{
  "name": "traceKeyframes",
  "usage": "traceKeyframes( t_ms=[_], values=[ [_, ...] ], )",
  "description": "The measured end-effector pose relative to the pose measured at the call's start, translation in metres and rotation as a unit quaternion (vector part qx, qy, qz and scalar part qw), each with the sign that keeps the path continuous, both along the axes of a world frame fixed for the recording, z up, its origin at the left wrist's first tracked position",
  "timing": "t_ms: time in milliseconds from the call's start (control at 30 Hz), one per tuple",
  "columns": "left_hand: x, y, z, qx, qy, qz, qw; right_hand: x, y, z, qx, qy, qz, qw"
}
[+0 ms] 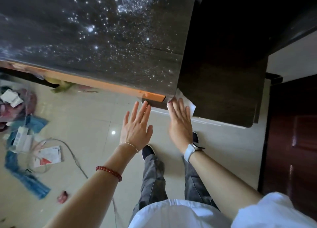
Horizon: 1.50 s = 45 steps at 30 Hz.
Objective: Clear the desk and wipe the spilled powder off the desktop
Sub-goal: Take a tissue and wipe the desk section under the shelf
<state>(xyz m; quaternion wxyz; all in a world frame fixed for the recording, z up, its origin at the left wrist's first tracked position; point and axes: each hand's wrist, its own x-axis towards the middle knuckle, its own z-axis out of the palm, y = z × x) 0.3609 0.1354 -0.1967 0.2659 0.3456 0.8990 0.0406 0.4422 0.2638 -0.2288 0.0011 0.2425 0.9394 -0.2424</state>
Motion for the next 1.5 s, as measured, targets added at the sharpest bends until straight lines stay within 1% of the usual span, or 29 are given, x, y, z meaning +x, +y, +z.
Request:
traceKeyframes(
  t_ms=[133, 200, 433, 567, 667, 733, 800, 867, 967, 1033, 1133, 1300, 1367, 1433, 1500],
  values=[
    [-0.008, -0.013, -0.004, -0.003, -0.005, -0.011, 1.000, -0.002, -0.022, 0.002, -0.004, 0.022, -0.067, 0.997],
    [-0.011, -0.018, -0.006, 0.000, -0.007, -0.008, 1.000, -0.005, -0.031, 0.004, -0.001, 0.027, -0.085, 0.996],
    [-0.020, -0.034, -0.010, 0.006, -0.018, 0.011, 1.000, -0.010, -0.033, 0.012, 0.024, 0.018, -0.082, 0.996],
    [-0.023, -0.042, -0.007, 0.007, -0.031, 0.016, 0.999, -0.006, -0.037, 0.012, -0.007, 0.028, -0.087, 0.996],
    [-0.025, -0.048, -0.008, 0.007, -0.044, 0.019, 0.999, -0.010, -0.043, 0.014, -0.010, 0.032, -0.101, 0.994],
    [-0.026, -0.052, -0.006, 0.012, -0.045, 0.022, 0.999, -0.021, -0.047, 0.016, -0.017, 0.037, -0.071, 0.997],
    [-0.028, -0.057, -0.004, 0.023, -0.044, 0.029, 0.998, -0.038, -0.053, 0.019, -0.026, 0.049, 0.002, 0.998],
    [-0.030, -0.062, -0.002, 0.026, -0.035, 0.032, 0.999, -0.052, -0.057, 0.019, -0.034, 0.050, 0.046, 0.997],
    [-0.031, -0.064, 0.000, 0.025, -0.023, 0.018, 0.999, -0.042, -0.054, 0.011, -0.039, 0.034, 0.075, 0.996],
    [-0.027, -0.058, 0.003, 0.021, -0.028, -0.018, 0.999, -0.014, -0.042, 0.003, -0.026, 0.020, 0.075, 0.997],
    [-0.015, -0.036, 0.005, 0.011, -0.036, -0.069, 0.997, 0.031, -0.004, 0.003, 0.002, 0.000, 0.011, 1.000],
    [0.009, 0.015, 0.003, -0.029, -0.029, -0.100, 0.994, 0.090, 0.063, 0.021, 0.013, -0.044, -0.113, 0.993],
    [0.019, 0.030, 0.001, -0.044, -0.026, -0.098, 0.994, 0.105, 0.083, 0.023, 0.016, -0.064, -0.180, 0.982],
    [0.026, 0.036, -0.002, -0.056, -0.022, -0.079, 0.995, 0.110, 0.096, 0.021, 0.012, -0.072, -0.271, 0.960],
    [0.030, 0.039, -0.004, -0.069, -0.020, -0.070, 0.995, 0.105, 0.096, 0.019, 0.011, -0.062, -0.315, 0.947]
  ],
)
